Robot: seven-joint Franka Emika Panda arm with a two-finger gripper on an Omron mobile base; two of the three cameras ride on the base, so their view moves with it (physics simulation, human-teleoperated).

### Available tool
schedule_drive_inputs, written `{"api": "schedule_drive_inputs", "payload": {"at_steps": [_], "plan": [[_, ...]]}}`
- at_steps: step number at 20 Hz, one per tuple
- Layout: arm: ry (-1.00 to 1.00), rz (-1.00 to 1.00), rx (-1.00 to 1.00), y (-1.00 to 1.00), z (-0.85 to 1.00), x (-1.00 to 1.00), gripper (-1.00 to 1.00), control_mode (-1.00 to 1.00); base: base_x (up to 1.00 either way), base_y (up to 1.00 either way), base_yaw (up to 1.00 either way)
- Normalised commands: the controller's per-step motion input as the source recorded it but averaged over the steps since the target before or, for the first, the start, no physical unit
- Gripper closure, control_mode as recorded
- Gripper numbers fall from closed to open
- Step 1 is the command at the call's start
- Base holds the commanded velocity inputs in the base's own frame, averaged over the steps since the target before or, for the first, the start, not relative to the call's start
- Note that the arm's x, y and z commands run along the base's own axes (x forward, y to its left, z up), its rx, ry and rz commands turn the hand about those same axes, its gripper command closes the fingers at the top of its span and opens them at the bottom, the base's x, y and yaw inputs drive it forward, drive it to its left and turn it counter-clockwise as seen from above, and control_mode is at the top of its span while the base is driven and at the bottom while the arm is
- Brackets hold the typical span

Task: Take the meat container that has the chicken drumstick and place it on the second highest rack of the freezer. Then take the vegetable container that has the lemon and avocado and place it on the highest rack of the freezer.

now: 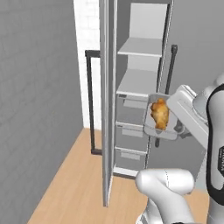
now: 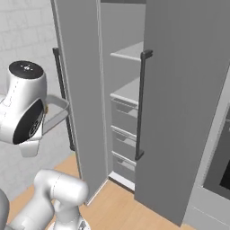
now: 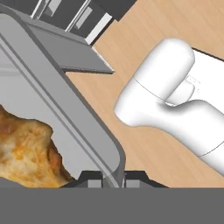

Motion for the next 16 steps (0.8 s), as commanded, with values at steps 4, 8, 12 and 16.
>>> {"api": "schedule_drive_inputs", "payload": {"at_steps": [4, 8, 12, 16], "plan": [[0.0, 0.0, 0.0, 0.0, 0.0, 0.0, 1.0, 1.0, 0.33, -0.2, -0.02], [0.0, 0.0, 0.0, 0.0, 0.0, 0.0, 1.0, 1.0, 0.43, -0.23, -0.03], [0.0, 0.0, 0.0, 0.0, 0.0, 0.0, 1.0, 1.0, 0.56, -0.24, -0.05], [0.0, 0.0, 0.0, 0.0, 0.0, 0.0, 1.0, 1.0, 0.55, -0.14, -0.07]]}}
